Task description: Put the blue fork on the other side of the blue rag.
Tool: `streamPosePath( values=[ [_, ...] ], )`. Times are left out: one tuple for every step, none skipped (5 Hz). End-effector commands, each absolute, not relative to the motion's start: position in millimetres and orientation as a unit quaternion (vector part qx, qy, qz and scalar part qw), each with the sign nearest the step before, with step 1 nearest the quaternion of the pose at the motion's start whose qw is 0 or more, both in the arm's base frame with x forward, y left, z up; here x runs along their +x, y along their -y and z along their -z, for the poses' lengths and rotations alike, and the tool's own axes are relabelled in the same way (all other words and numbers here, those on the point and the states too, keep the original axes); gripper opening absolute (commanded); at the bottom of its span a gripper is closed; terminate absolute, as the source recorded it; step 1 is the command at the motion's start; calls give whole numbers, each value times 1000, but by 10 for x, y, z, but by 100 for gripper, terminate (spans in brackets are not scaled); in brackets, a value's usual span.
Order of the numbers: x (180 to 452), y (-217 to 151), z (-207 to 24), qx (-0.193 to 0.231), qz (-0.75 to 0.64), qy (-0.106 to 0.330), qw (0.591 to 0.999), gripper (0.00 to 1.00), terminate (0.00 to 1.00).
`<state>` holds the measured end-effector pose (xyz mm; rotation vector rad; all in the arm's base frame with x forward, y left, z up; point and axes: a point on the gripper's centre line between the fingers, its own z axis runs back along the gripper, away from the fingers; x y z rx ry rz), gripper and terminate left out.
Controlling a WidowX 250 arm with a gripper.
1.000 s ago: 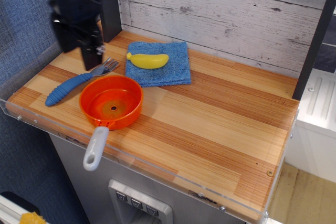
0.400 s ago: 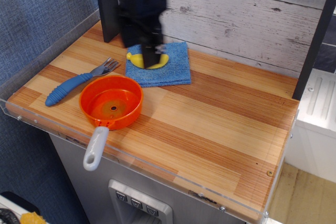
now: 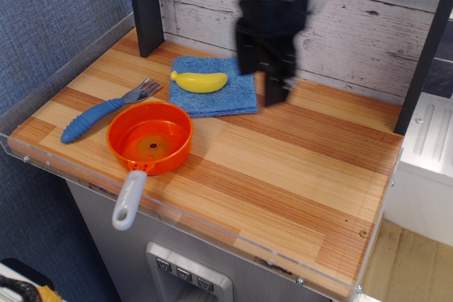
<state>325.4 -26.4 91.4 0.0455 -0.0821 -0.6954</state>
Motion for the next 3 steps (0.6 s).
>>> streamPosePath(
  values=[
    [2973,1075,-967,5,411,42,911,100,0],
    [2843,1344,-975,6,464,48,885,100,0],
    [2784,1414,-936,2,477,56,877,100,100]
  ],
)
